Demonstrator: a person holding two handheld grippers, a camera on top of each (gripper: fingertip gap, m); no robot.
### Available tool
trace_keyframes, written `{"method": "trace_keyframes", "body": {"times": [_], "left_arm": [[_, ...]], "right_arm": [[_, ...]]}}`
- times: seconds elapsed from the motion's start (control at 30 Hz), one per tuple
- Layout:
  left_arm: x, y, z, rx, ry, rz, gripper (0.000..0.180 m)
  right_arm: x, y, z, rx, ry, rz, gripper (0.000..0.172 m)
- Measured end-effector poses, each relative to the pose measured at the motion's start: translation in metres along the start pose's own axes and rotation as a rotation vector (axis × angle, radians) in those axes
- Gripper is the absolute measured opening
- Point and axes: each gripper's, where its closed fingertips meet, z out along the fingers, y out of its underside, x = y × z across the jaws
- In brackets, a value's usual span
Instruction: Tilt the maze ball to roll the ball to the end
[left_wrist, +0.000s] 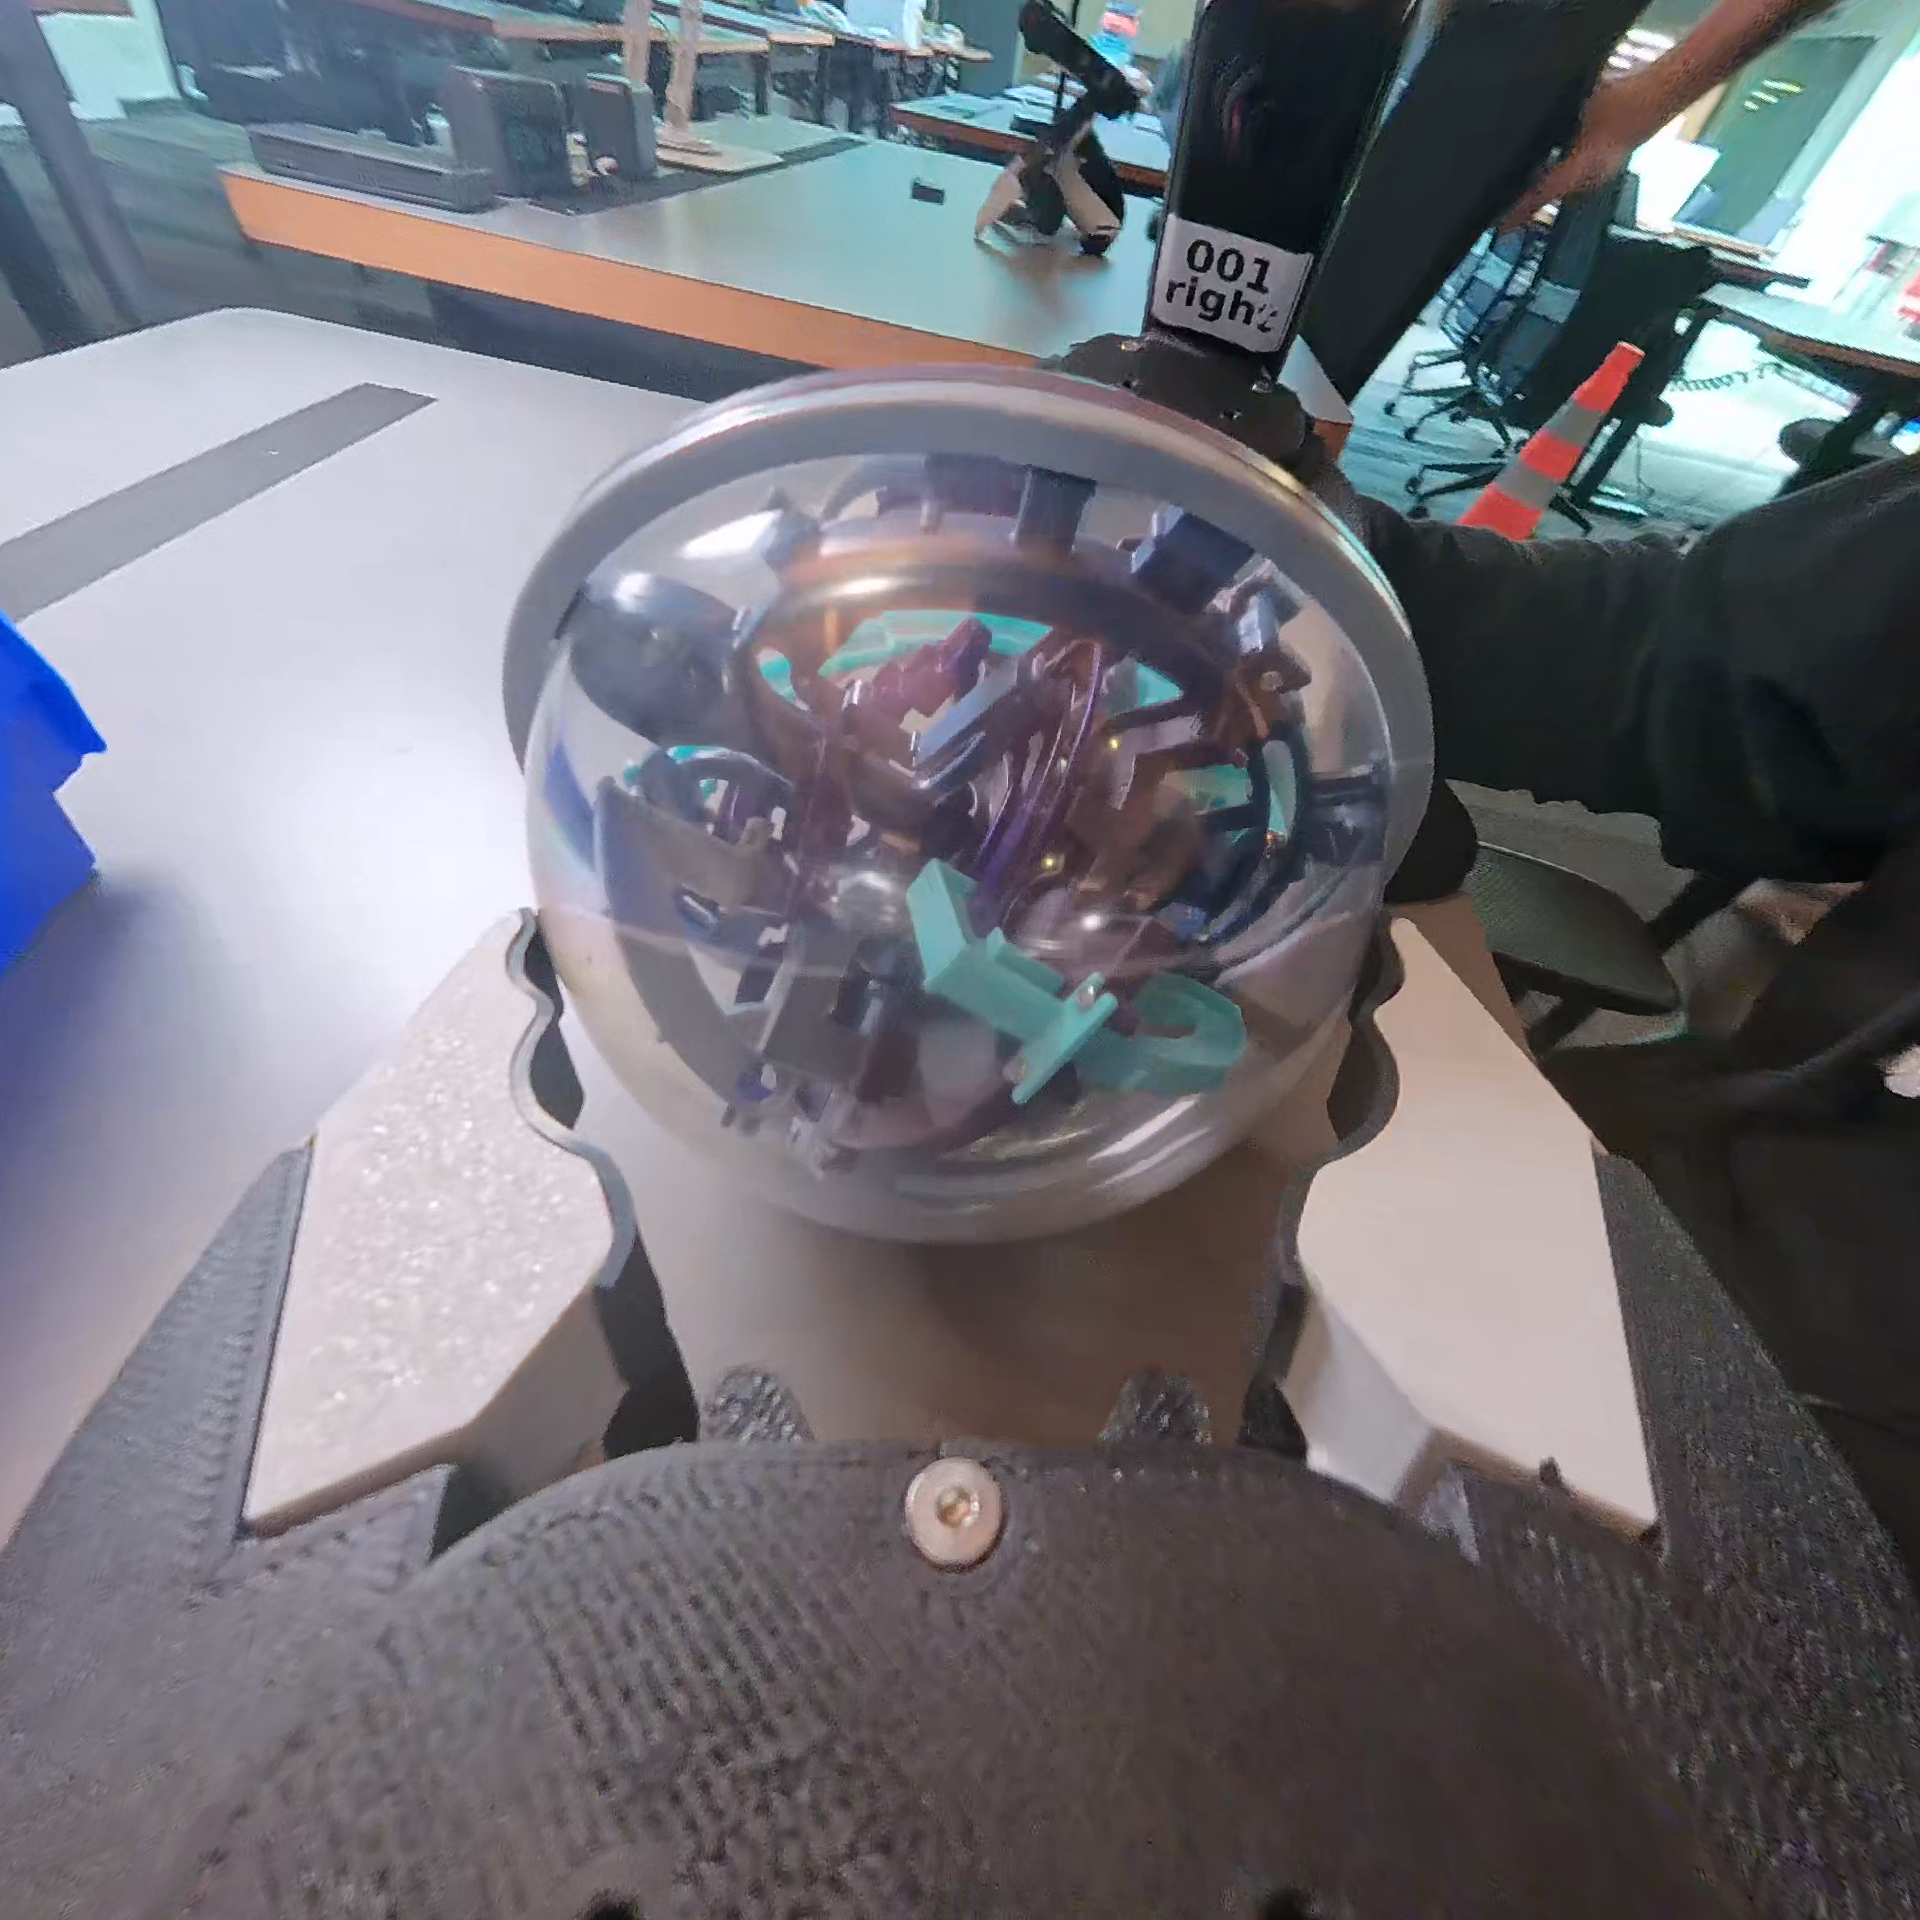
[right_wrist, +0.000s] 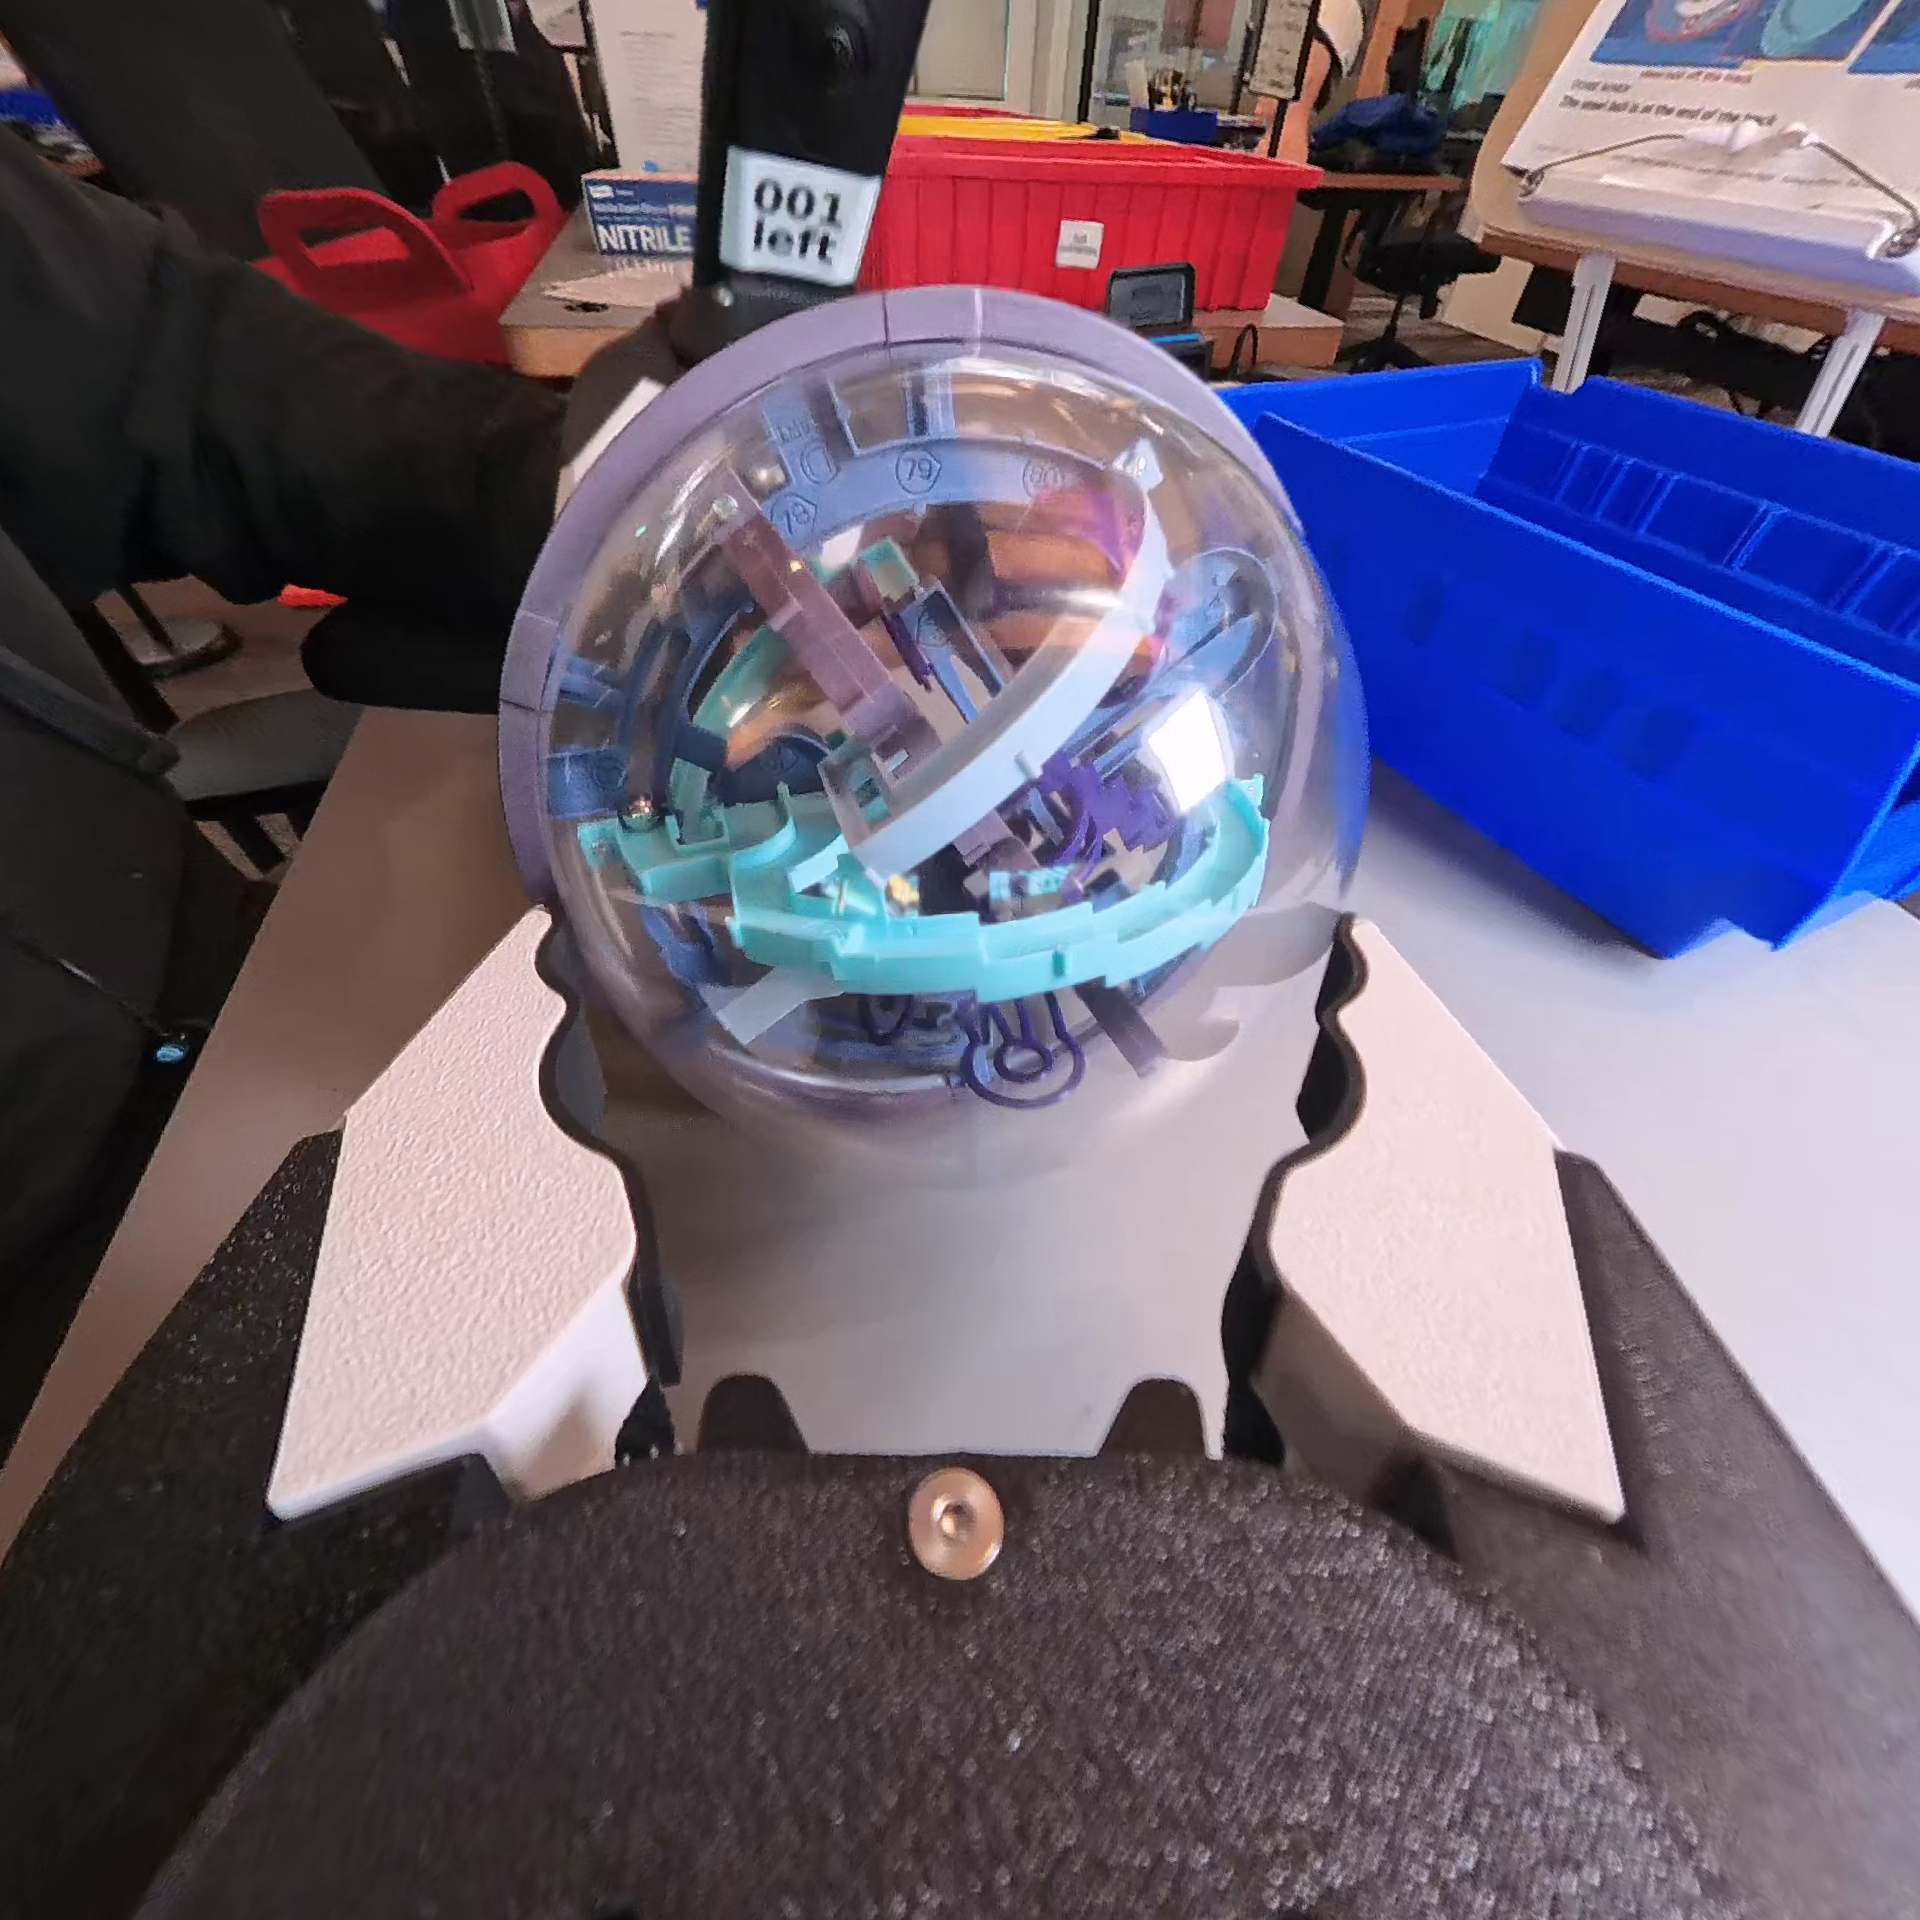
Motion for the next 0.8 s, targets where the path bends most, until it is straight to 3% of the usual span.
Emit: {"method": "trace_keyframes", "body": {"times": [0.43,0.67,0.8], "left_arm": [[0.002,-0.002,-0.023,-0.228,0.209,0.005,0.143],[0.012,-0.005,-0.017,-0.298,0.262,0.041,0.142],[0.007,-0.009,-0.017,-0.211,0.297,-0.049,0.142]], "right_arm": [[-0.009,0.025,0.011,-0.204,0.037,-0.153,0.116],[-0.018,0.007,0.014,-0.159,0.004,-0.217,0.135],[-0.017,0.008,0.016,-0.142,0.001,-0.148,0.136]]}}
